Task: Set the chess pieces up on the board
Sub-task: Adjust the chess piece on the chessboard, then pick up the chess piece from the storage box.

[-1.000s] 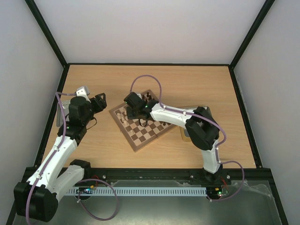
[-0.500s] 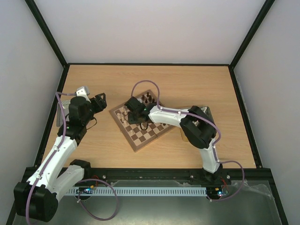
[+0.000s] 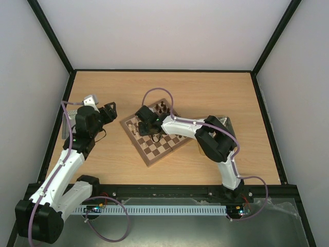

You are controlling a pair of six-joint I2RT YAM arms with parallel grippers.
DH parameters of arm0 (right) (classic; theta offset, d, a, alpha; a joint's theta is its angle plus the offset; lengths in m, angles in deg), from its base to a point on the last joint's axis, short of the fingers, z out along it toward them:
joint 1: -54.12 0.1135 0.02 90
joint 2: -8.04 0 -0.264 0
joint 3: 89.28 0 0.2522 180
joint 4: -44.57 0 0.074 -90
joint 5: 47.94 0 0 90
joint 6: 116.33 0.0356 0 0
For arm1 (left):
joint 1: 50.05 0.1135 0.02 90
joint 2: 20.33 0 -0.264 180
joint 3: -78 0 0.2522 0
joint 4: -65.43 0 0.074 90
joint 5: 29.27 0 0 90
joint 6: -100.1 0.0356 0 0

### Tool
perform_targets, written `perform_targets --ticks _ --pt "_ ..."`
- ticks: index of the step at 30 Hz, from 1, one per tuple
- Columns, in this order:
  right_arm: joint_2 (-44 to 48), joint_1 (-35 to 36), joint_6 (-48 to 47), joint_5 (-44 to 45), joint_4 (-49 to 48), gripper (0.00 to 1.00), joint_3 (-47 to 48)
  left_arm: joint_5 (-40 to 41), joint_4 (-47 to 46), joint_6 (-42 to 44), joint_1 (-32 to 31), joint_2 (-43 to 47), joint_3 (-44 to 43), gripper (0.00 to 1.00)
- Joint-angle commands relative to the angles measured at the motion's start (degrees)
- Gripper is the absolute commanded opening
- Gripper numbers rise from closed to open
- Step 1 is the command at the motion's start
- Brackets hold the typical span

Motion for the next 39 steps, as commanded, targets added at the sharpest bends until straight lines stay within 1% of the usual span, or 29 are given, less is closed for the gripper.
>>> perform_targets --ticks 1,4,7,10,13,17,19,22,24,26,30,33,36,39 --pt "-1.94 0.27 -0.72 0.42 0.75 0.05 0.83 0.01 -0.59 0.93 0.0 -0.18 0.45 0.72" --pt "-1.36 0.27 -0.69 1.87 1.43 0.05 0.73 0.07 -0.5 0.93 0.0 -0.05 0.34 0.72" --pt "1.4 0.1 -0.57 4.47 1.67 0.05 -0.47 0.01 -0.51 0.93 0.0 0.14 0.41 0.71" --pt "7.1 -1.13 -0.45 1.87 1.95 0.06 -1.08 -0.26 -0.42 1.03 0.0 0.24 0.25 0.72" --pt "13.79 -2.62 -0.32 3.64 1.48 0.09 -1.95 -0.5 -0.59 0.93 0.0 0.36 0.29 0.71" --pt "21.48 -7.65 1.04 11.5 2.79 0.15 -6.19 -0.94 -0.59 0.98 0.0 0.54 0.28 0.72" --pt "25.22 -10.92 2.0 14.68 2.99 0.21 -10.15 -1.04 -0.64 0.98 0.0 0.58 0.3 0.72" --pt "31.23 -16.69 3.54 18.86 3.37 0.26 -16.32 -1.31 -0.85 0.93 0.0 0.52 0.34 0.72" --pt "35.07 -20.38 4.57 21.93 4.11 0.33 -20.55 -1.34 -0.86 0.89 0.0 0.44 0.34 0.72" --pt "38.34 -24.32 5.61 23.89 4.57 0.37 -24.51 -1.33 -1.01 0.85 0.0 0.35 0.41 0.72" --pt "41.6 -31.85 6.8 22.75 4.76 0.44 -31.28 -1.61 -1.29 0.76 0.0 0.01 0.52 0.72" --pt "41.4 -37.1 7.14 18.48 3.2 0.46 -35.92 -1.72 -1.21 0.84 0.0 -0.12 0.37 0.72" --pt "40.02 -39.49 5.86 14.38 0.69 0.48 -39.21 -1.66 -1.17 0.89 0.0 -0.05 0.41 0.72" --pt "37.71 -40.45 4.66 12.79 0.27 0.48 -39.43 -1.66 -1.16 0.76 0.0 -0.14 0.35 0.72"
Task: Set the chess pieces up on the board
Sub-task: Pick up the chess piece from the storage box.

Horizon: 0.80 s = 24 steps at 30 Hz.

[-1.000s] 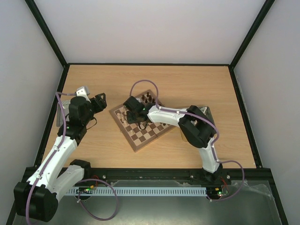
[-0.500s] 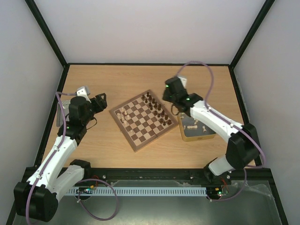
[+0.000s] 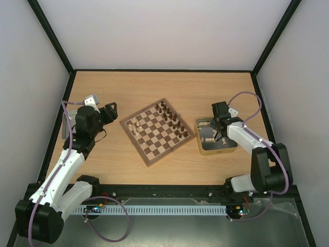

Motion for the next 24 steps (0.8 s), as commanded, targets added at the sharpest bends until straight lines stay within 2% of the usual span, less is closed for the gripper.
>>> perform_targets --ticks 1,11,18,24 --pt "-2.81 -0.84 -0.95 -3.57 -2.01 0.47 -0.8 -0.14 -1.14 0.76 0.0 -0.12 0.34 0.72" --pt "-5.95 -0.93 0.35 -6.61 -3.15 0.28 -3.8 0.42 -1.0 0.77 0.0 -0.01 0.53 0.72" --pt "-6.26 -0.92 0.87 -6.72 -3.27 0.27 -5.6 0.28 -1.27 0.8 0.0 -0.38 0.58 0.72" --pt "-7.38 -0.86 0.44 -6.87 -4.23 0.16 -6.01 0.17 -1.36 0.7 0.01 -0.56 0.57 0.72"
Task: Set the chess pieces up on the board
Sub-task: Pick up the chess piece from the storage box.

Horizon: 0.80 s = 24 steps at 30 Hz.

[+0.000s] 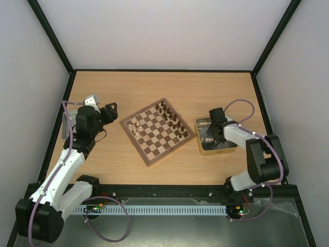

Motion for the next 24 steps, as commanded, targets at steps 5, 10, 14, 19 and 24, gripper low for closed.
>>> perform_targets --ticks 5,10,14,19,24 --pt "0.11 -0.18 -0.61 0.7 -2.72 0.06 -0.64 -0.82 -1.49 0.99 0.0 -0.19 0.4 0.72" --pt "7.76 -0.18 -1.52 1.97 -2.97 0.06 -0.12 -3.88 -2.42 1.34 0.0 -0.51 0.34 0.72" --pt "13.04 -0.14 -3.17 -1.21 -2.3 0.06 0.66 -8.15 -3.99 0.66 -0.16 -1.37 0.22 0.72" --pt "17.28 -0.12 -6.3 -14.19 -4.88 0.06 1.37 -14.18 -6.72 -1.26 -1.32 -3.31 0.05 0.72" --pt "20.33 2.15 -5.83 -30.52 -13.87 0.06 0.82 -17.84 -10.38 -4.27 -5.73 -5.39 -0.11 0.73"
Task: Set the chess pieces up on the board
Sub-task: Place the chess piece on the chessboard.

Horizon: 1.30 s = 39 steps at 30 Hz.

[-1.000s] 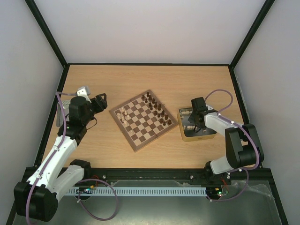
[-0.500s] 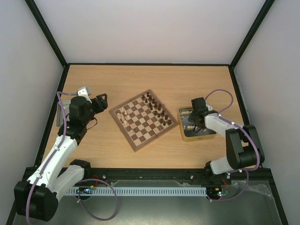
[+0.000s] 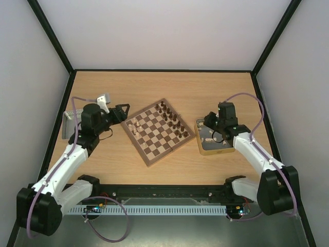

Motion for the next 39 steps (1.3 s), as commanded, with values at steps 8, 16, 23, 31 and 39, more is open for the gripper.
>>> perform_targets --ticks 8,16,23,31,39 --pt "-3.1 16.08 -5.75 -26.82 -18.4 0.07 3.57 -6.58 -7.17 -6.22 -12.29 -5.66 -3.29 0.73" --pt "-8.22 24.77 -18.06 -31.31 -16.51 0.07 9.5 -19.29 -9.26 -16.9 -12.47 -11.4 -4.65 0.73" --pt "-11.88 26.21 -20.94 -31.01 -15.3 0.07 13.64 -26.59 -14.89 -22.82 -13.1 -13.83 -2.99 0.69" --pt "-13.68 26.4 -20.74 -29.84 -15.5 0.07 15.3 -27.88 -16.6 -24.98 -13.29 -14.84 -1.72 0.51" --pt "-15.04 26.37 -19.55 -30.09 -17.05 0.07 16.06 -27.78 -16.62 -25.79 -13.53 -16.82 -0.99 0.46"
